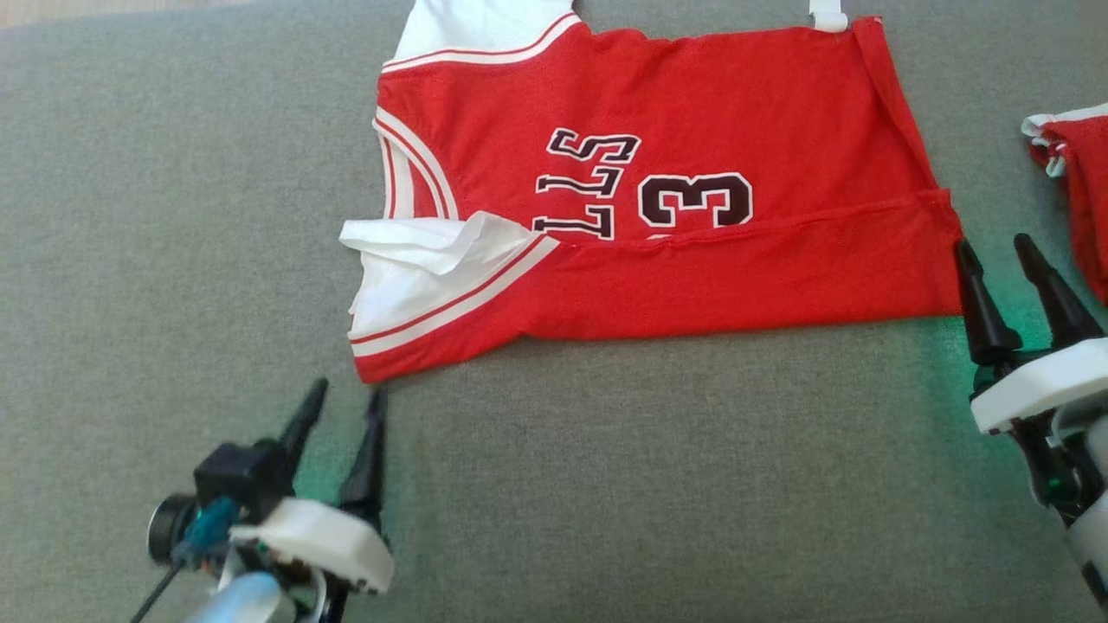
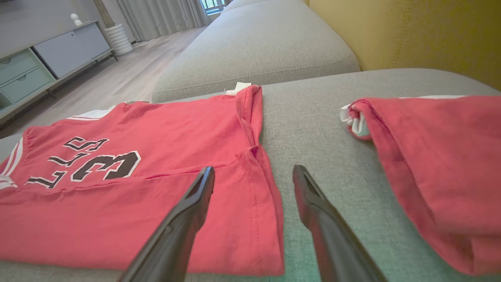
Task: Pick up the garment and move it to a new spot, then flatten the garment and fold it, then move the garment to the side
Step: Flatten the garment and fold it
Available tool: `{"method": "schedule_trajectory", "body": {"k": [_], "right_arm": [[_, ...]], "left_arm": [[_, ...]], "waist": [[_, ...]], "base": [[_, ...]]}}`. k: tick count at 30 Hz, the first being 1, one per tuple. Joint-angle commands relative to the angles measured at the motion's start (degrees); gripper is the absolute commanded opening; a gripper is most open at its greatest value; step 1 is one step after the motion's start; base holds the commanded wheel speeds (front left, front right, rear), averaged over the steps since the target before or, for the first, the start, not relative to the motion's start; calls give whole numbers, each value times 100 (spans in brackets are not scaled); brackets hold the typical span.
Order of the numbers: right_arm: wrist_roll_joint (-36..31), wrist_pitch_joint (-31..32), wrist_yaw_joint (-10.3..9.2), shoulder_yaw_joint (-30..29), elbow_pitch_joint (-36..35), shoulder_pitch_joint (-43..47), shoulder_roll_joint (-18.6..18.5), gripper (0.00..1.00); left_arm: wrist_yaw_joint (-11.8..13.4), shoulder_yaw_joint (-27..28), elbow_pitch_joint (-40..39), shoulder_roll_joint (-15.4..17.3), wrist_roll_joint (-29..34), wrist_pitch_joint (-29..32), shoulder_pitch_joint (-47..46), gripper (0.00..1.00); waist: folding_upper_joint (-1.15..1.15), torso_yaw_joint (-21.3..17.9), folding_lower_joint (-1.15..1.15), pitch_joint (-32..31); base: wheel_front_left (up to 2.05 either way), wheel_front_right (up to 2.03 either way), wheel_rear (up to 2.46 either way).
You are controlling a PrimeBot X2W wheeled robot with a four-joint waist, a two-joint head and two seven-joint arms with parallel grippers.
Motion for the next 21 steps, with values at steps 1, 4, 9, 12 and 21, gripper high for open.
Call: {"method": "schedule_trajectory", "body": {"k": [1, 4, 9, 12, 21], "right_arm": [[16, -39, -4, 80, -148, 59, -157, 100], [16, -12, -4, 113, -176, -10, -180, 100], [20, 0, -4, 110, -185, -36, -225, 100], [38, -1, -4, 98, -188, -20, -237, 100], [32, 6, -4, 32, -139, 14, -190, 100]], "left_arm": [[-33, 210, -47, 50, 50, 0, -396, 100], [-121, 149, 231, -90, 56, 72, -618, 100], [-220, 163, 780, -269, -47, 122, -823, 100], [-224, 156, 1078, -348, -133, 206, -839, 100], [-369, 86, 1288, -414, -253, 266, -790, 0]], "waist": [[0, -25, 0, 44], [0, -68, 0, 101], [0, -145, 0, 159], [0, -180, 0, 169], [0, -149, 0, 173]], "base": [[0, 0, 0], [0, 0, 0], [0, 0, 0], [0, 0, 0], [0, 0, 0]]}}
